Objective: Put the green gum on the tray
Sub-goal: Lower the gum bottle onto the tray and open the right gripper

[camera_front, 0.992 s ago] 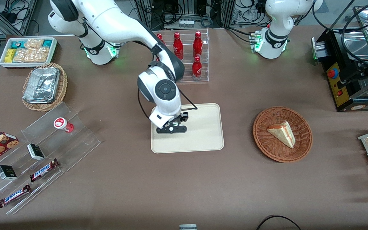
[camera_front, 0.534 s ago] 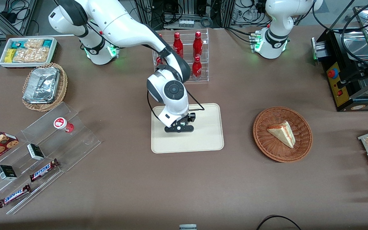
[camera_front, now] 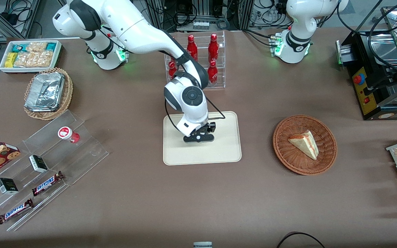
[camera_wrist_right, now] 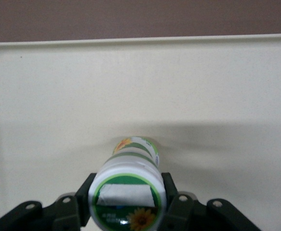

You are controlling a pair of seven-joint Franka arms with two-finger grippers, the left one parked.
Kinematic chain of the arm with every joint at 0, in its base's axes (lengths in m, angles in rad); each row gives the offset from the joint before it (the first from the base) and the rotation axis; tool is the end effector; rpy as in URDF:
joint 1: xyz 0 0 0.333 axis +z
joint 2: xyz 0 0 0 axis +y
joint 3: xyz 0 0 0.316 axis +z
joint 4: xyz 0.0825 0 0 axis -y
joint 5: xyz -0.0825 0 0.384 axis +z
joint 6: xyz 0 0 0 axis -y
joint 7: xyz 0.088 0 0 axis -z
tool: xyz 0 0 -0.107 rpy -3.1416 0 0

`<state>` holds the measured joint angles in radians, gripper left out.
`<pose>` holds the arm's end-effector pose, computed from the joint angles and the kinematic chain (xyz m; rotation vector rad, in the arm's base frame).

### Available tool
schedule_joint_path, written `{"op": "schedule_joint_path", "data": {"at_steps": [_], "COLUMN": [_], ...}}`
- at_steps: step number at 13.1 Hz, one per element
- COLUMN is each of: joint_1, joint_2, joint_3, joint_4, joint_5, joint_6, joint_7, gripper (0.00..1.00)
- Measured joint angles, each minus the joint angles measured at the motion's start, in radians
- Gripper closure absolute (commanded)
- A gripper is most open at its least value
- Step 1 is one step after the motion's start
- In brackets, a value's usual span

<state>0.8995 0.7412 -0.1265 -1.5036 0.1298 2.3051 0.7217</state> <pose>0.5029 0.5160 0.2368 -3.0842 -0.0050 -0.0606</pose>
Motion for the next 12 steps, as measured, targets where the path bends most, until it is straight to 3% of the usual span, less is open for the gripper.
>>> {"op": "schedule_joint_path", "data": {"at_steps": [1,2,3,12], "joint_1": [0.004,0.004,0.004,0.004], "joint_2": [0.004,0.009,0.013,0.025], "joint_3": [0.0,0.0,-0.002,-0.004], "joint_4": [0.0,0.0,0.0,0.002], "joint_5": [0.0,0.0,0.0,-0.001], "joint_6": [0.002,0.009,0.02,0.04], "joint_7": [0.0,0.0,0.0,-0.01], "gripper": [0.65,0.26,0.0,0.0]}}
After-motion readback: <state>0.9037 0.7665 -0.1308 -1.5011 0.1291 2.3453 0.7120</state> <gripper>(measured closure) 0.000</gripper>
